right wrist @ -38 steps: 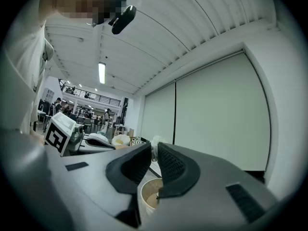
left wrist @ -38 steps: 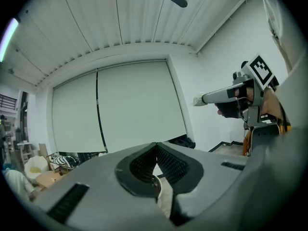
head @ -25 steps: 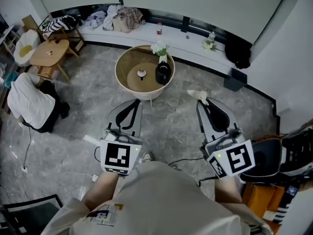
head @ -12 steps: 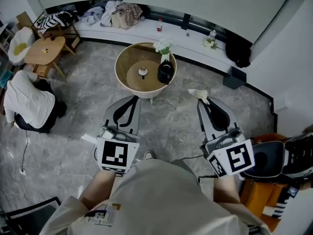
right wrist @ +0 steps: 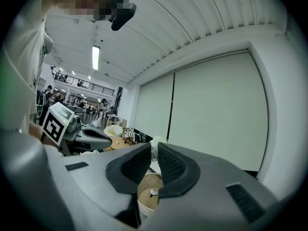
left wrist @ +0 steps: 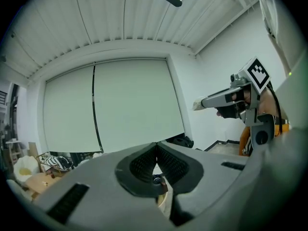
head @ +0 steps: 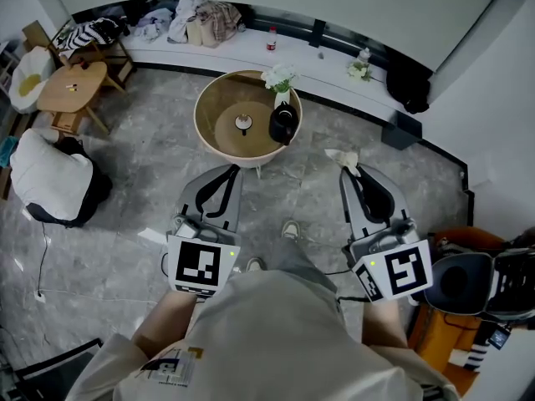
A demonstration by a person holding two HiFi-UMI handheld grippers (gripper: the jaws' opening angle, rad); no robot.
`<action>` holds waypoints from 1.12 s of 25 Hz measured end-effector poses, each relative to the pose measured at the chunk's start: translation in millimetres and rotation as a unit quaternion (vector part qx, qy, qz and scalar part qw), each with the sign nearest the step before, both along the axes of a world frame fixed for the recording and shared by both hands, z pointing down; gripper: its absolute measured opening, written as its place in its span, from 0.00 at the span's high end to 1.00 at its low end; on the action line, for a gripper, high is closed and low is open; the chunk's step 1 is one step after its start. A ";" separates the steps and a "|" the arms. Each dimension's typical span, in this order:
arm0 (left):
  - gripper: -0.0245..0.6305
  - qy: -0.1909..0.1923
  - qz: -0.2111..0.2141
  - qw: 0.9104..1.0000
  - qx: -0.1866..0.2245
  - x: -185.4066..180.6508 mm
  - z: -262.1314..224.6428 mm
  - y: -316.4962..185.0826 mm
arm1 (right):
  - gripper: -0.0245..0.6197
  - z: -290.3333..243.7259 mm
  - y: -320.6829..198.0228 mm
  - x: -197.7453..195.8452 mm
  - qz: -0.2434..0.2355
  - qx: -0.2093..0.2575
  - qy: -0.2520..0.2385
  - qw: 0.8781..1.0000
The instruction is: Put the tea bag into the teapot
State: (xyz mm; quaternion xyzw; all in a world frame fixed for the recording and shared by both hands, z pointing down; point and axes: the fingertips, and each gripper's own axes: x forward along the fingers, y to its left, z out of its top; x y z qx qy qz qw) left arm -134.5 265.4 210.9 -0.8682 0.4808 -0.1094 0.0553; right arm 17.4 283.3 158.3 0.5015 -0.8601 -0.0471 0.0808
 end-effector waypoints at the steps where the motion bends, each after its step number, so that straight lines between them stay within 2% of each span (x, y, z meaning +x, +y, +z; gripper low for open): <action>1: 0.95 -0.001 0.001 1.000 -0.001 2.3 0.8 -5.8 | 0.90 1.0 -6.1 1.5 -0.001 0.000 0.001 1.000; 7: 0.95 -0.009 -0.010 1.000 -0.014 17.1 11.4 -52.7 | 0.90 13.4 -56.6 20.2 -0.007 -0.008 -0.008 1.000; 12: 0.95 -0.021 -0.019 0.999 -0.020 42.4 22.5 -111.6 | 0.90 28.0 -121.6 43.4 -0.025 -0.024 -0.016 0.999; 20: 0.95 -0.026 -0.031 0.998 -0.053 91.7 45.0 -213.7 | 0.90 45.6 -229.5 82.3 -0.057 -0.045 -0.020 0.997; 28: 0.95 -0.037 -0.057 0.996 -0.066 124.1 47.3 -291.2 | 0.90 57.9 -309.0 108.1 -0.096 -0.061 -0.025 0.993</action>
